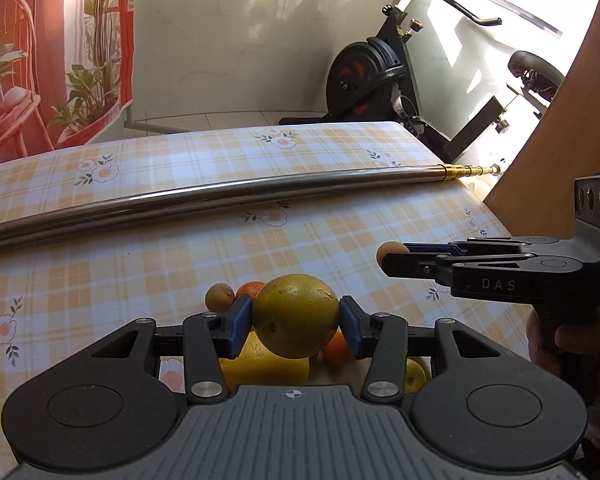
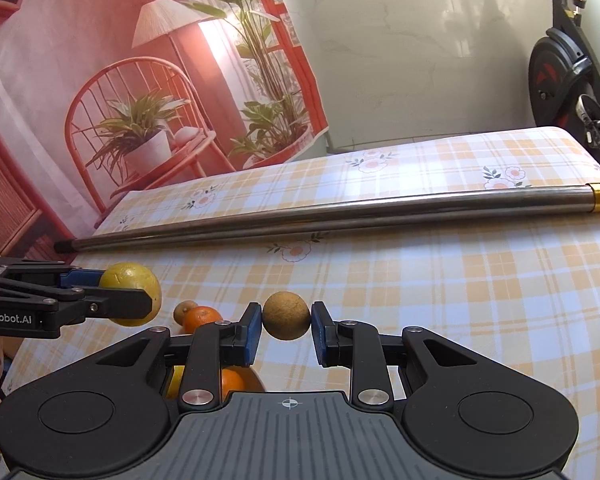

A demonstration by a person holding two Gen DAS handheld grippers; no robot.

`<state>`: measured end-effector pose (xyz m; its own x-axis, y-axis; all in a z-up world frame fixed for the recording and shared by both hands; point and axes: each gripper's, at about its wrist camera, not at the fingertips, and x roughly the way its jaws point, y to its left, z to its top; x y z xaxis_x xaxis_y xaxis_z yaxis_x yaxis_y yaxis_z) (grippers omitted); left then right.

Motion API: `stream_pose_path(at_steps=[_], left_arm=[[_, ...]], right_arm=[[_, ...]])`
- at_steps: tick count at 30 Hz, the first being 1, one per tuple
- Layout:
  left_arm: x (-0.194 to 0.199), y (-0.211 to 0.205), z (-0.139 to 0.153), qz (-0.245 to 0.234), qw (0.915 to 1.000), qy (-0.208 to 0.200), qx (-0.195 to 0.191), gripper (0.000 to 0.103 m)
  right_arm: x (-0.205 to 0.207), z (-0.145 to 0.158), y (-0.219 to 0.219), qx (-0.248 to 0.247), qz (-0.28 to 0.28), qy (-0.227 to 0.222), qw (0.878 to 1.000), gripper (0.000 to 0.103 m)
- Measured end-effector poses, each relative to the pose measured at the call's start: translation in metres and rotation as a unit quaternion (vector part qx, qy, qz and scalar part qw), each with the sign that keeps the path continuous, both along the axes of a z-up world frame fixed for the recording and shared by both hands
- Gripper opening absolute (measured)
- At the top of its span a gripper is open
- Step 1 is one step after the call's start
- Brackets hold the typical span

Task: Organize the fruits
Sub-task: 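Carry the grapefruit over the plate with the left tool while the right tool carries the kiwi, then lower the grapefruit onto the plate with the left tool while the right tool releases the kiwi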

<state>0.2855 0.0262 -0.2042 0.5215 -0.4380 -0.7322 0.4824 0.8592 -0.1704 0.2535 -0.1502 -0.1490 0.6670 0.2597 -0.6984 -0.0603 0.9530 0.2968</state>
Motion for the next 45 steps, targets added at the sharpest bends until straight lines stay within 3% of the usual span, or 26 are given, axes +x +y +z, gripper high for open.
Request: stream_pose_path(at_steps=[18, 27, 45], left_arm=[[-0.026, -0.002, -0.039, -0.024, 0.9972, 0.061, 0.037, 0.049], [-0.026, -0.004, -0.046, -0.020, 0.9959, 0.055, 0.068, 0.049], [-0.029, -0.002, -0.041, -0.010, 0.9969, 0.048, 0.062, 0.049]], right_arm=[[-0.025, 0.007, 0.040, -0.022, 0.051, 0.017, 0.998, 0.024], [-0.032, 0.002, 0.045, -0.023, 0.059, 0.030, 0.998, 0.024], [-0.030, -0.002, 0.051, -0.027, 0.072, 0.039, 0.996, 0.024]])
